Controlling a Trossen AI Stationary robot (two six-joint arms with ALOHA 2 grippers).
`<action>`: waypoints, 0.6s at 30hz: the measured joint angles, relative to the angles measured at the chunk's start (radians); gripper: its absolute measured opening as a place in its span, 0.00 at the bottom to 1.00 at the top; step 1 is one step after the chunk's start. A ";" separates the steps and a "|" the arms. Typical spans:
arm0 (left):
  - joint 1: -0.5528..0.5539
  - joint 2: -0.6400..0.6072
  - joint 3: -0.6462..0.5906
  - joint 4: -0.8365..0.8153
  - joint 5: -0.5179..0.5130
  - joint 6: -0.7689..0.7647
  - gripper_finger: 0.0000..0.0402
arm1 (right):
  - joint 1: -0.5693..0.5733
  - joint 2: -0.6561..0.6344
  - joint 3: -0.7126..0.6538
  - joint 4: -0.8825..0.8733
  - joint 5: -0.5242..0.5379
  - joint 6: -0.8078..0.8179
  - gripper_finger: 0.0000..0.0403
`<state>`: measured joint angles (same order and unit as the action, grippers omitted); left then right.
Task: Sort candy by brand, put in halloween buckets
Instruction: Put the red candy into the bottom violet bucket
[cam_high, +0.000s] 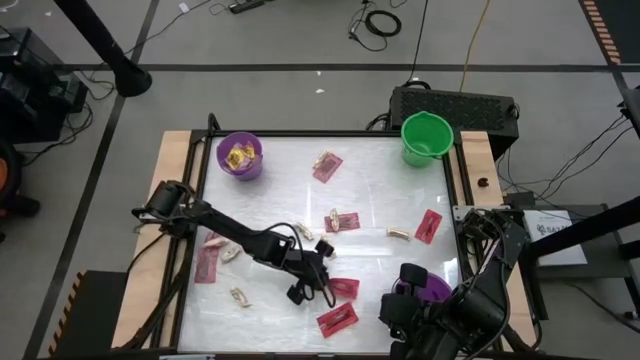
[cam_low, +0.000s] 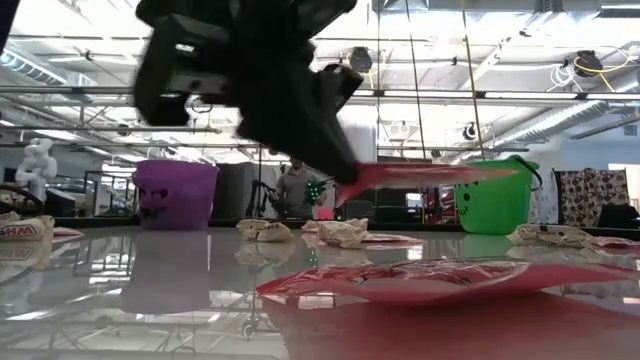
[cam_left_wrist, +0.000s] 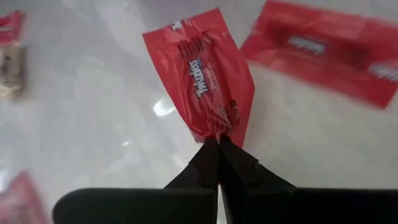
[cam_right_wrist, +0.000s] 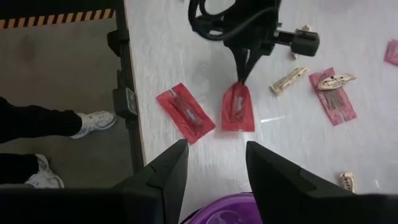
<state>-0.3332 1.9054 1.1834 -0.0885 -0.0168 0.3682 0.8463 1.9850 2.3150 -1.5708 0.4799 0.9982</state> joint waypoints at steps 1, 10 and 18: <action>0.002 0.000 0.016 -0.004 -0.021 0.021 0.01 | 0.000 0.000 0.000 0.000 0.005 -0.006 0.38; 0.058 -0.002 0.232 0.034 -0.078 0.145 0.01 | -0.011 0.000 0.000 0.000 0.095 -0.076 0.38; 0.056 0.000 0.376 0.121 -0.036 0.195 0.01 | -0.043 0.000 0.000 0.000 0.105 -0.077 0.38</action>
<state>-0.2768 1.9056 1.5598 0.0325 -0.0530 0.5632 0.8034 1.9850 2.3150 -1.5711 0.5845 0.9215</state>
